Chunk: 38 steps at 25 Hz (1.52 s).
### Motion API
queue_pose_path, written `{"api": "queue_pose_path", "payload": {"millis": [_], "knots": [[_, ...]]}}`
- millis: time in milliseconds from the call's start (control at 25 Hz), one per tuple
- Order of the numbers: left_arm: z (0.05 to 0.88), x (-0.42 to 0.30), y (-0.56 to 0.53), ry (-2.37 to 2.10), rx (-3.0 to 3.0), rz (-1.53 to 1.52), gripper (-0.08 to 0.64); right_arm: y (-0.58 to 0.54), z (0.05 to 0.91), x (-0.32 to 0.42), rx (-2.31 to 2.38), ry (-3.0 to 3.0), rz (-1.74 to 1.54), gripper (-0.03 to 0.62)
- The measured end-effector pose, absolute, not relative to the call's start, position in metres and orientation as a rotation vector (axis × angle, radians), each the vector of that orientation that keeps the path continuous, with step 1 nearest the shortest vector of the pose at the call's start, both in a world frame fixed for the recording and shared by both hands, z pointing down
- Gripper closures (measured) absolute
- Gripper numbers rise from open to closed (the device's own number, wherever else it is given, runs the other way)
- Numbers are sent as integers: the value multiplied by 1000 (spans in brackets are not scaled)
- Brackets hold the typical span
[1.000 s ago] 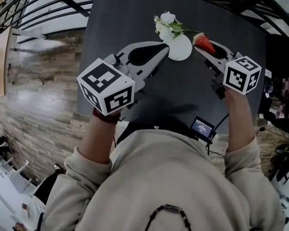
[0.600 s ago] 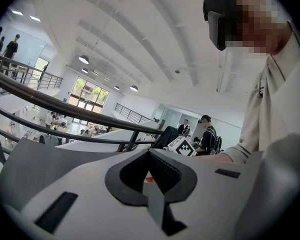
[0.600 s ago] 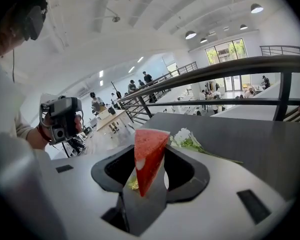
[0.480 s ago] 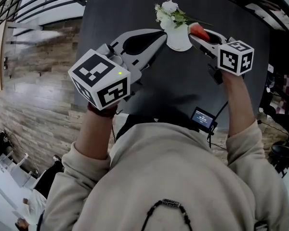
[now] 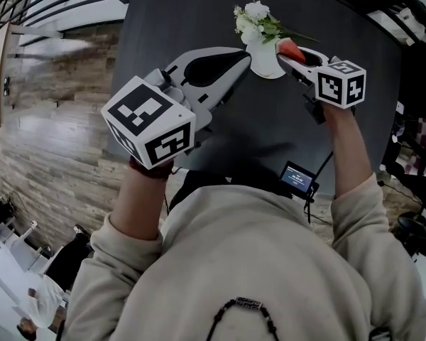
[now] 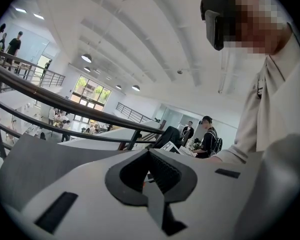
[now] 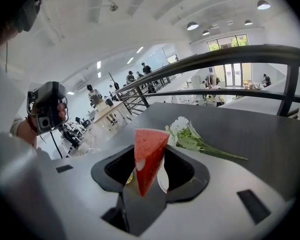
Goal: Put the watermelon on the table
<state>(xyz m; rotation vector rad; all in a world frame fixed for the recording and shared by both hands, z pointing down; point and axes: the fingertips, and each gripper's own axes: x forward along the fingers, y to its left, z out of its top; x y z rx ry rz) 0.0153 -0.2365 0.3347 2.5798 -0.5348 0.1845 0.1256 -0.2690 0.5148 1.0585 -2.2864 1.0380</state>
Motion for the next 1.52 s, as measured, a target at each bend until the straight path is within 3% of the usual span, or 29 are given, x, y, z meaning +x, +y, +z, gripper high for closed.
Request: {"api": "queue_pose_path", "payload": {"millis": [1520], "knots": [[340, 5, -231, -533, 2526, 73, 554, -292, 678, 118, 865, -1854, 915, 399]]}}
